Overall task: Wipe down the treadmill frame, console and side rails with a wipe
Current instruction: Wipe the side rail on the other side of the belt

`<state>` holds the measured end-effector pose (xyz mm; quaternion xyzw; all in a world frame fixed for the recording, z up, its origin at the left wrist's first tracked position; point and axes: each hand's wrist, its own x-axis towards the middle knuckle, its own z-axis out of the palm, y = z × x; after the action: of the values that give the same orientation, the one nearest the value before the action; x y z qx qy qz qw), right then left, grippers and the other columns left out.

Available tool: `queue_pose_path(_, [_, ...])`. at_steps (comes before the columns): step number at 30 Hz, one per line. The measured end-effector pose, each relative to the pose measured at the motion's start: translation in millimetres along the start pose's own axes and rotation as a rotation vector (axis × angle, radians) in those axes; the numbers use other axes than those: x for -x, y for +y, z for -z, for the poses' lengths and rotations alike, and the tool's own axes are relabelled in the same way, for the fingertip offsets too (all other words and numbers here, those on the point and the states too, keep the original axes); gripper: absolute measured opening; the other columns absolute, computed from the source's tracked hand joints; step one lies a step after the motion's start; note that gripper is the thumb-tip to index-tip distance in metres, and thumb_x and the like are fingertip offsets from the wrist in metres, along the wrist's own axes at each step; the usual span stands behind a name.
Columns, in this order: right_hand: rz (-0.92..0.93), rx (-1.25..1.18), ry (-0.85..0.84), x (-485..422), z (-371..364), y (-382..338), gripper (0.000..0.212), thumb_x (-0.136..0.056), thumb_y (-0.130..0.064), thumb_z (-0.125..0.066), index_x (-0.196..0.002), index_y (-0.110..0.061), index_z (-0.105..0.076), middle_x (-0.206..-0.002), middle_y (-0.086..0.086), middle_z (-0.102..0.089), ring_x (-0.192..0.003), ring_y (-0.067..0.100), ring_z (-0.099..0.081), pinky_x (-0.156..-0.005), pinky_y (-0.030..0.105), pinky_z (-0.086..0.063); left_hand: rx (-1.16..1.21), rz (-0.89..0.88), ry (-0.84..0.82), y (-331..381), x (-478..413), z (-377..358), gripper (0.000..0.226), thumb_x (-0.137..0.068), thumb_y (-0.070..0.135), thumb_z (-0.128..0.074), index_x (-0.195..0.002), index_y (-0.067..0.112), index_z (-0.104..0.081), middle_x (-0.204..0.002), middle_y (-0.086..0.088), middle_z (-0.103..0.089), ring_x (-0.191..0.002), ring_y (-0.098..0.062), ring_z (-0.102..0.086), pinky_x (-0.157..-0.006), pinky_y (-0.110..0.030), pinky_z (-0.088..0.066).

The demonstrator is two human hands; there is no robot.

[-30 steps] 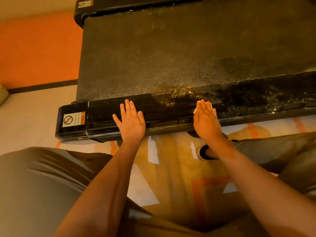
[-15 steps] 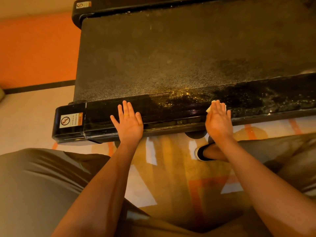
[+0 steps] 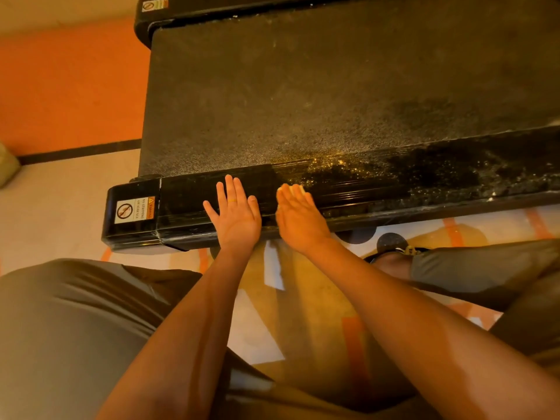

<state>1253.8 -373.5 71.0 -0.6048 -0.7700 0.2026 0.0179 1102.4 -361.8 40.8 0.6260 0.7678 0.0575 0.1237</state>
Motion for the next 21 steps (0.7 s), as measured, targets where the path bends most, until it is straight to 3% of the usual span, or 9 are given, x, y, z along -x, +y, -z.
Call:
queue_pose_path(5, [0.031, 0.072, -0.035, -7.8, 4.2, -4.1, 0.056, -0.108, -0.025, -0.025, -0.159, -0.009, -0.006, -0.167, 0.008, -0.002, -0.154, 0.024, 0.003, -0.124, 0.038, 0.001, 0.002, 0.003, -0.007, 0.0, -0.4, 1.1, 0.06, -0.107, 0.041, -0.016, -0.161, 0.017, -0.007, -0.169, -0.001, 0.0, -0.155, -0.022, 0.006, -0.122, -0.06, 0.001])
queue_pose_path(11, [-0.162, 0.016, 0.024, 14.5, 19.6, 65.2, 0.055, -0.108, -0.022, -0.027, -0.159, -0.01, -0.007, -0.167, 0.008, -0.003, -0.154, 0.024, 0.002, -0.124, 0.037, 0.0, -0.002, 0.005, 0.011, -0.5, -0.6, -1.8, 0.059, -0.107, 0.041, -0.014, -0.161, 0.019, -0.007, -0.169, 0.001, 0.0, -0.155, -0.021, 0.006, -0.122, -0.059, 0.003])
queue_pose_path(14, [-0.218, 0.01, 0.054, 9.4, 16.8, 53.2, 0.054, -0.108, -0.023, -0.024, -0.158, -0.005, -0.011, -0.166, 0.013, -0.008, -0.154, 0.031, -0.001, -0.124, 0.04, -0.003, -0.002, 0.0, 0.024, -0.5, 0.6, -2.1, 0.059, -0.108, 0.041, -0.015, -0.161, 0.018, -0.009, -0.169, 0.0, -0.002, -0.155, -0.022, 0.005, -0.122, -0.059, 0.001])
queue_pose_path(18, [-0.141, 0.016, 0.053, 5.3, 5.4, 28.3, 0.054, -0.109, -0.024, -0.023, -0.158, -0.006, -0.01, -0.167, 0.011, -0.006, -0.154, 0.03, 0.0, -0.125, 0.041, -0.003, -0.012, -0.002, 0.017, 0.7, 0.8, -0.4, 0.058, -0.108, 0.04, -0.016, -0.161, 0.017, -0.009, -0.169, -0.001, -0.003, -0.156, -0.022, 0.004, -0.122, -0.06, 0.0])
queue_pose_path(21, [-0.098, 0.025, 0.029, 10.8, 11.3, 50.0, 0.055, -0.108, -0.022, -0.026, -0.159, -0.011, -0.007, -0.167, 0.007, -0.003, -0.154, 0.025, 0.003, -0.125, 0.039, -0.002, -0.016, 0.001, 0.008, 0.7, -0.2, 0.2, 0.058, -0.108, 0.04, -0.015, -0.161, 0.017, -0.009, -0.169, -0.001, -0.002, -0.155, -0.022, 0.004, -0.122, -0.06, 0.0])
